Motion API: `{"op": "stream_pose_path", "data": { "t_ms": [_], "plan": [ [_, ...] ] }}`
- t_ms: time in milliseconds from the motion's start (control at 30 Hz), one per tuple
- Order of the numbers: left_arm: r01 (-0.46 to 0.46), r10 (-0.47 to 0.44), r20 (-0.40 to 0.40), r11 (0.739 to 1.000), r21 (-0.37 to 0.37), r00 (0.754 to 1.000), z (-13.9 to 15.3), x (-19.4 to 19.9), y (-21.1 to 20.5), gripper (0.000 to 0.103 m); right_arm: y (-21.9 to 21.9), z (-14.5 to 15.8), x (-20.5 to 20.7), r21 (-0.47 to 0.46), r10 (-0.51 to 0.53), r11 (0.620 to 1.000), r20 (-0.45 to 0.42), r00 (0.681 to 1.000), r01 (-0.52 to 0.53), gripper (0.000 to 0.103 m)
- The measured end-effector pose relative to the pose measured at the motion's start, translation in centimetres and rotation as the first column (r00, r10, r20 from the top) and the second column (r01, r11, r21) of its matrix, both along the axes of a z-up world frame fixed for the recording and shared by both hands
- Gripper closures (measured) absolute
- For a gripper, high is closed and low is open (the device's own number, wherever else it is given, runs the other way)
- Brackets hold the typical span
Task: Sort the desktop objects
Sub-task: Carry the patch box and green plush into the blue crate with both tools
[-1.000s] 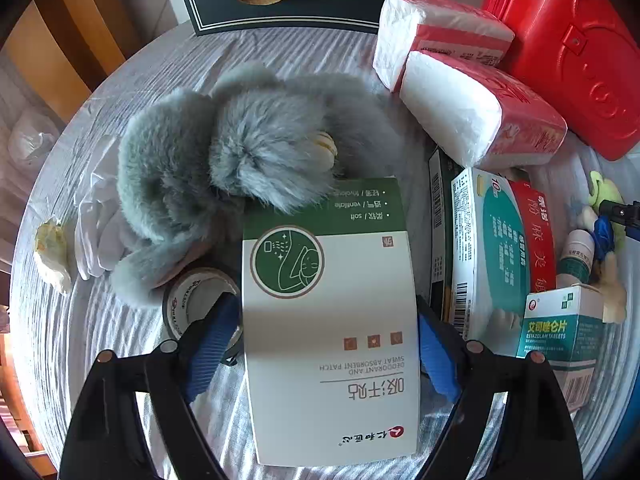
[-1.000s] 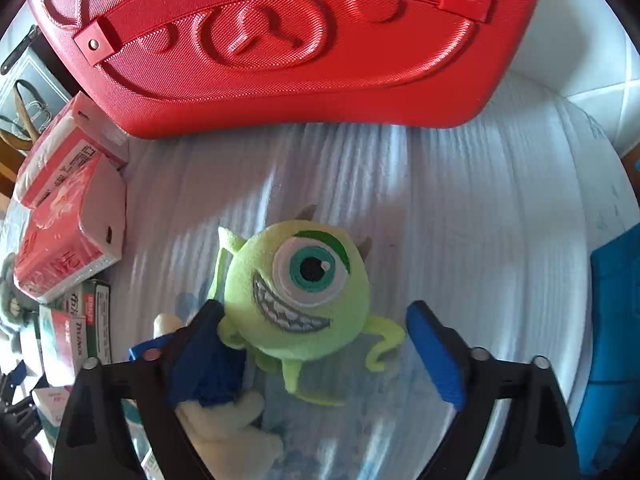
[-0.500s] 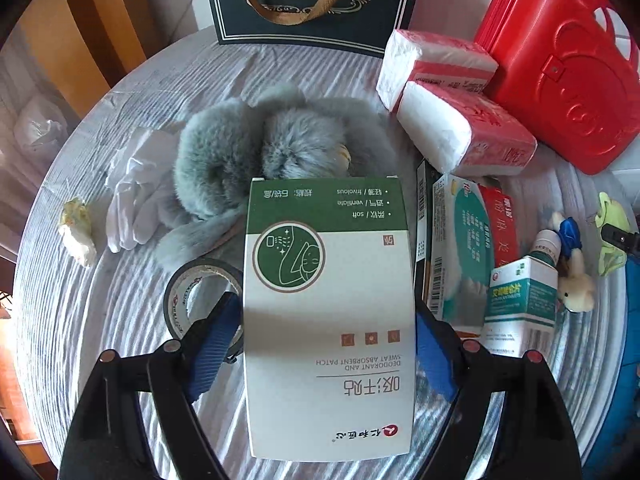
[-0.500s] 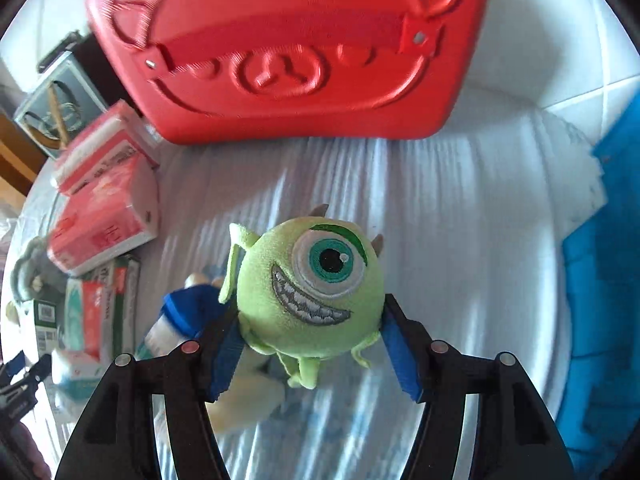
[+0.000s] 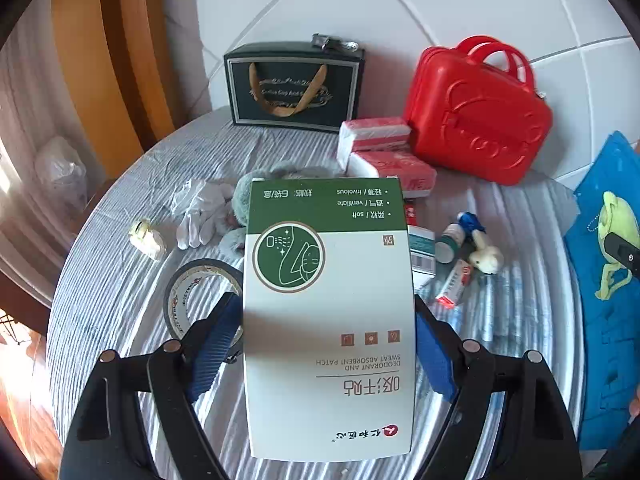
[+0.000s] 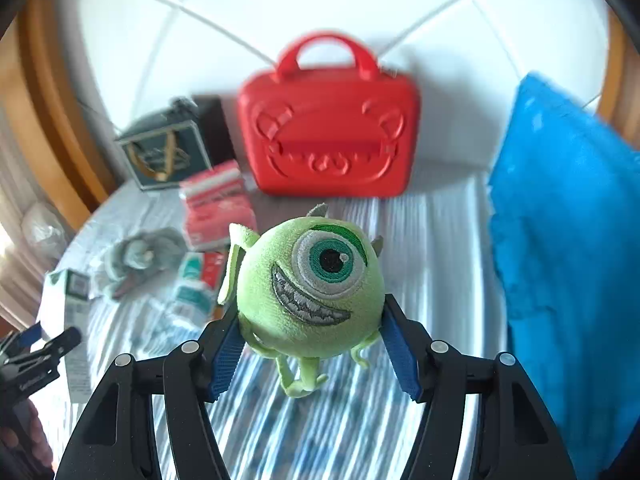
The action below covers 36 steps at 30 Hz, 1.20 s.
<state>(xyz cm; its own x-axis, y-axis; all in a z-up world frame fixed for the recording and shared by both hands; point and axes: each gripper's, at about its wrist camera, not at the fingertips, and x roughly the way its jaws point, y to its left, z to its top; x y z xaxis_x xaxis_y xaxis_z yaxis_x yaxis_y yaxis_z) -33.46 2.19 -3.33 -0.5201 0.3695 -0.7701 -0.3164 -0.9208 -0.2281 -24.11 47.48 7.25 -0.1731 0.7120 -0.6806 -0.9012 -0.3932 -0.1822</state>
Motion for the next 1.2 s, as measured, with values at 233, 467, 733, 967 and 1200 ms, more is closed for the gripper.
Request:
{"op": "stream_pose_path", "data": {
  "t_ms": [233,467,733,967,1200],
  "plan": [
    [0.085,-0.077,-0.175,0.996,0.037,0.982,6.4,7.9,1.4,0.021,-12.6,5.7,3.4,0.215,0.008,0.977,-0.037,0.999,0.000,0.039],
    [0.221,-0.194,-0.282,0.973,0.069,0.940,10.7,14.7,4.9,0.021,-20.9,9.8,8.6,0.368,-0.027,0.929,-0.064,0.998,0.049,0.039],
    [0.349,-0.282,-0.426,0.933,0.087,0.860,17.7,23.3,12.2,0.021,-24.4,15.1,19.5,0.462,-0.119,0.869,-0.152,0.981,0.177,0.039],
    [0.392,-0.269,-0.528,0.910,0.134,0.805,24.2,31.9,22.0,0.021,-22.5,18.8,31.9,0.514,-0.162,0.830,-0.151,0.975,0.218,0.039],
    [0.412,-0.327,-0.476,0.907,0.083,0.816,26.5,37.9,33.9,0.020,-16.5,20.7,43.1,0.449,-0.186,0.869,-0.090,0.978,0.207,0.039]
  ]
}}
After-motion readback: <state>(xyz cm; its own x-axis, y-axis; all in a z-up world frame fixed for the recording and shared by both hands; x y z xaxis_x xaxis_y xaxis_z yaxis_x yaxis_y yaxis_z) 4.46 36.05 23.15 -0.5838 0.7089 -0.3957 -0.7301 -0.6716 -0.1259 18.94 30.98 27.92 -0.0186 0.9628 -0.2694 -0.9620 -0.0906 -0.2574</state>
